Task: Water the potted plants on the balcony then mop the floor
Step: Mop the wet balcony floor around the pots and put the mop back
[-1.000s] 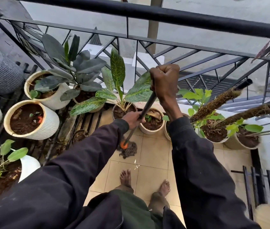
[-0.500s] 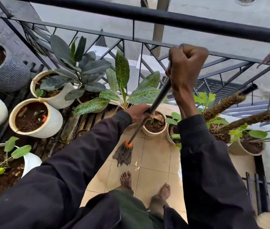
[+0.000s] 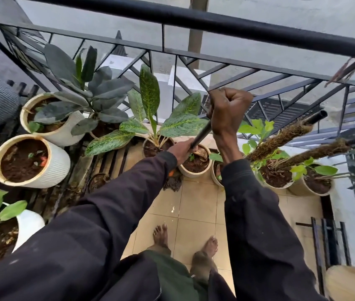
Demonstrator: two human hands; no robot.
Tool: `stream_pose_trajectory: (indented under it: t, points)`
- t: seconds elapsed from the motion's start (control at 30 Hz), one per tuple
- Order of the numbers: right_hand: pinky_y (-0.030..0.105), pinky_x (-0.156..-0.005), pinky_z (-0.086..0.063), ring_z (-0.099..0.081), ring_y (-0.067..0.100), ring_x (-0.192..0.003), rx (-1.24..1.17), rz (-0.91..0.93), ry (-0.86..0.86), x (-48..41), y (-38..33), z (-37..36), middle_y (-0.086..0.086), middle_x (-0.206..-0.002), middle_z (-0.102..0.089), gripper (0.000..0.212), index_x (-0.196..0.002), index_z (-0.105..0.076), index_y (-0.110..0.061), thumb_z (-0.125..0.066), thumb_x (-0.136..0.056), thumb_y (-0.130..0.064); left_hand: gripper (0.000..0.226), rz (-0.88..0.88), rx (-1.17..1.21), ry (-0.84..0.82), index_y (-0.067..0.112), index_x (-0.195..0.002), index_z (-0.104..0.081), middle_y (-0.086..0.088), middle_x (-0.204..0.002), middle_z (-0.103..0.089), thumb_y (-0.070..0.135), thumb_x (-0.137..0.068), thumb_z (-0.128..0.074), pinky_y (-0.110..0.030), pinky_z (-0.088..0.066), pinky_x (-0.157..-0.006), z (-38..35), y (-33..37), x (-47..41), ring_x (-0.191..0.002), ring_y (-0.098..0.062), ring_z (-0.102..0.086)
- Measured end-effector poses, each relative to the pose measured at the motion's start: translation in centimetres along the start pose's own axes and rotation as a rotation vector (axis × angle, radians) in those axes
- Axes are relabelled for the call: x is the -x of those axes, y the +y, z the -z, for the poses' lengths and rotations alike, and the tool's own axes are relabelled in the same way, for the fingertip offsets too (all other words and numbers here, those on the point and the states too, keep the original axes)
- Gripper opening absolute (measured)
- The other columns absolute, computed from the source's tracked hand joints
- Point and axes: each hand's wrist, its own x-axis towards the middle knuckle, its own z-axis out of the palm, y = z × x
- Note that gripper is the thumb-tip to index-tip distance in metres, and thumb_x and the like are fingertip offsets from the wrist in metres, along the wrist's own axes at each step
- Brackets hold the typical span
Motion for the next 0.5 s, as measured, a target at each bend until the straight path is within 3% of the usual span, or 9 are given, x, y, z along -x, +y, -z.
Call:
stream_pose_trajectory:
  t: [0.2, 0.33, 0.43, 0.5]
  points:
    - [0.029, -0.045, -0.035, -0.036, 0.033, -0.035, -0.016, -0.028, -0.067, 1.6, 0.1, -1.8, 0.005, -0.043, -0.039, 0.029, -0.047, -0.047, 0.008, -0.062, -0.072, 0.0, 0.034, 0.049, -0.055, 0.063, 0.013, -0.138, -0.05, -0.023, -0.113, -0.068, 0.019, -0.105, -0.052, -0.041, -0.049, -0.086, -0.2, -2.9, 2.9, -0.102, -0.036, -0.065]
    - [0.032, -0.045, -0.036, -0.035, 0.032, -0.037, -0.032, -0.052, -0.145, 3.6, 0.1, -3.7, 0.005, -0.045, -0.039, 0.027, -0.048, -0.05, 0.001, -0.062, -0.072, -0.004, 0.029, 0.104, -0.046, 0.045, 0.02, -0.132, -0.053, -0.018, -0.116, -0.068, 0.023, -0.103, -0.053, -0.047, -0.05, -0.095, 0.2, -5.5, 5.7, -0.106, -0.036, -0.064]
    - [0.037, -0.045, -0.038, -0.036, 0.025, -0.042, -0.043, -0.074, -0.213, 5.1, -0.1, -5.2, 0.004, -0.046, -0.04, 0.026, -0.051, -0.051, 0.001, -0.061, -0.073, -0.007, 0.009, 0.094, -0.062, -0.027, 0.029, -0.105, -0.056, -0.016, -0.109, -0.068, 0.022, -0.1, -0.054, -0.047, -0.048, -0.099, 0.9, -7.7, 7.8, -0.105, -0.036, -0.063]
    - [0.04, -0.042, -0.038, -0.035, 0.029, -0.042, -0.04, -0.074, -0.243, 6.1, -0.3, -6.1, 0.006, -0.046, -0.038, 0.028, -0.051, -0.049, 0.002, -0.061, -0.075, -0.005, 0.01, 0.081, -0.071, -0.053, 0.04, -0.09, -0.053, -0.005, -0.101, -0.069, 0.031, -0.095, -0.053, -0.049, -0.049, -0.098, 1.6, -9.6, 8.9, -0.099, -0.03, -0.064]
